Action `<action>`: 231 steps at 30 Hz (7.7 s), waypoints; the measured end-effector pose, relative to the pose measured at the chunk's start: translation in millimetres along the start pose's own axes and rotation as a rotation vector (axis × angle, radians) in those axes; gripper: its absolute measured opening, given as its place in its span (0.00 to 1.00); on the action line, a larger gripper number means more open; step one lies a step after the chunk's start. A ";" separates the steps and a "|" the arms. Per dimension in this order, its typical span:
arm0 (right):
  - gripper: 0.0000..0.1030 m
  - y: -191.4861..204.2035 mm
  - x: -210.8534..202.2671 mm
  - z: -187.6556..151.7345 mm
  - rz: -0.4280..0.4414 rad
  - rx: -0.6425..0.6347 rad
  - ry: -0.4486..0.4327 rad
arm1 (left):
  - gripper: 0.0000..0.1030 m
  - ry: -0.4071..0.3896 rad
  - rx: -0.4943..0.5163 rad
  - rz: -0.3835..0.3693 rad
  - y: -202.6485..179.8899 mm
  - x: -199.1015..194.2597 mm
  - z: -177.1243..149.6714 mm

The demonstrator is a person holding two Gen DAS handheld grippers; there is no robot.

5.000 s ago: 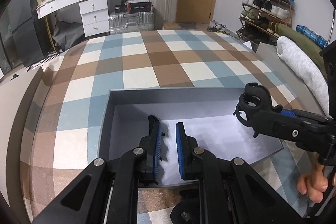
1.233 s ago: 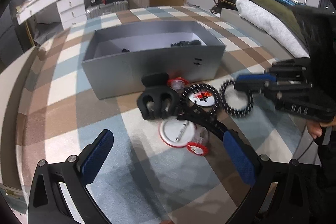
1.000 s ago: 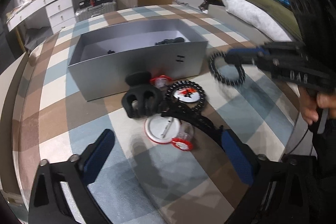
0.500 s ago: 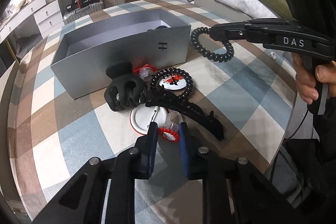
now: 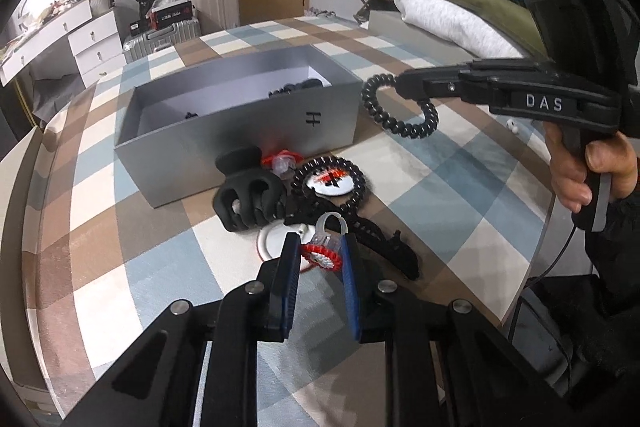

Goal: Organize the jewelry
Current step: 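Grasp the red hair tie with the left tool while the right tool holds the spiral tie, then carry both ties over the box and open both tools to drop them, then reach the right tool to the black spiral hair tie and grasp it, then grasp the black claw clip with the left tool while the right tool holds the tie, then carry the clip with the left tool while the right tool carries the tie over the box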

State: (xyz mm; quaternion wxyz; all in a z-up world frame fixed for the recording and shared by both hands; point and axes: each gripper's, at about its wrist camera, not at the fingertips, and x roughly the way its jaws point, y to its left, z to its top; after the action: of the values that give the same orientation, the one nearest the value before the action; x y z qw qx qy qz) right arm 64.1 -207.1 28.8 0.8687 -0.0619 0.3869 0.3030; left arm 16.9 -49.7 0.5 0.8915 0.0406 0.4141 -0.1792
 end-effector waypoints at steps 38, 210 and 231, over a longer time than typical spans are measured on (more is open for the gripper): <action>0.09 -13.1 29.2 46.7 0.077 0.178 -0.072 | 0.15 -0.271 -0.244 0.128 72.6 -12.8 52.7; 0.08 2.2 11.0 6.7 0.099 0.147 -0.008 | 0.41 -0.133 -0.236 0.035 32.0 5.1 16.5; 0.08 -8.8 -0.5 12.3 0.113 0.208 -0.089 | 0.41 -0.269 -0.257 0.048 40.8 -22.0 23.6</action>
State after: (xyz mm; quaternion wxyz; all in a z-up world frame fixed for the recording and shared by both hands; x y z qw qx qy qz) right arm 76.8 -210.2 36.6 0.8684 0.0638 0.3799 0.3122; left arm 35.3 -10.6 29.4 0.9407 -0.0883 0.3095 -0.1074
